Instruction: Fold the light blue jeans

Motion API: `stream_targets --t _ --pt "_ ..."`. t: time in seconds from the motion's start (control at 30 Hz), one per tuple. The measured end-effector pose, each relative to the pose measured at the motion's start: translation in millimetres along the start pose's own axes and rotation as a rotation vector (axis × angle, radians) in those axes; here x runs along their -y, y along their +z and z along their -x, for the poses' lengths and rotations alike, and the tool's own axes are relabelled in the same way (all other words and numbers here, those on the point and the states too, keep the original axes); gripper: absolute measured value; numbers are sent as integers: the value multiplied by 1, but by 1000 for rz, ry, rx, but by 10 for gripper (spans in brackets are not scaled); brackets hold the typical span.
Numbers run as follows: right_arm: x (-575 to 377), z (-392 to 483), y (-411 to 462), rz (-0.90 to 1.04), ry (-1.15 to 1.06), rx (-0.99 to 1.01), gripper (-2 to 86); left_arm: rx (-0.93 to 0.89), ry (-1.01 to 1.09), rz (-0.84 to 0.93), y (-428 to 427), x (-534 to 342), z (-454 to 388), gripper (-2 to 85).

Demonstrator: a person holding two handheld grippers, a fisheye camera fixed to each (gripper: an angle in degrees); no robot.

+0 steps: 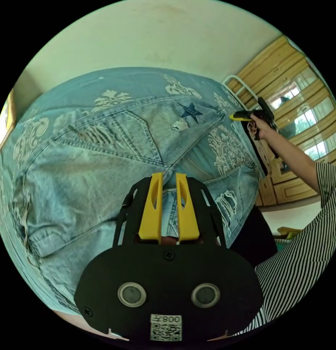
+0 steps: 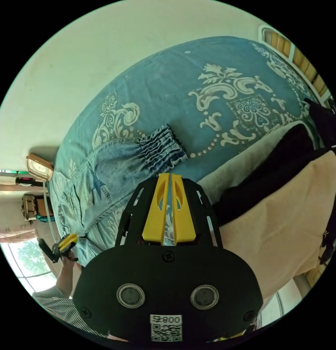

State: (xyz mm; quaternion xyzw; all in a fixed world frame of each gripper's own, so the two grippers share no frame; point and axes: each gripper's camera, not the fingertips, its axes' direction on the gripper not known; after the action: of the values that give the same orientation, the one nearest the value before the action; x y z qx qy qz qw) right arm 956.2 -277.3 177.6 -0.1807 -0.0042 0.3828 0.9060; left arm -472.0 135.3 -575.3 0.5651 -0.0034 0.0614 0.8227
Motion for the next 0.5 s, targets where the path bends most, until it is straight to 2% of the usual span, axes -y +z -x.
stream_targets --t 0.07,0.17,0.33,0.37,0.4,0.5 --pt "-6 23 -9 -43 -50 40 4 95 -70 -15 -10 -21 27 63" --pt "-18 95 0 -11 -266 107 2 234 -177 52 -6 -49 74 50" --pt "-38 210 62 163 -525 27 1 136 -271 112 2 -75 137 27" --pt "-42 227 86 252 -550 -72 1 129 -275 87 -9 -81 147 20" --pt "-46 238 82 158 -556 -84 1 143 -268 26 -26 -91 156 18" --pt "-45 256 87 214 -545 -104 2 248 -335 -103 -72 -127 197 26"
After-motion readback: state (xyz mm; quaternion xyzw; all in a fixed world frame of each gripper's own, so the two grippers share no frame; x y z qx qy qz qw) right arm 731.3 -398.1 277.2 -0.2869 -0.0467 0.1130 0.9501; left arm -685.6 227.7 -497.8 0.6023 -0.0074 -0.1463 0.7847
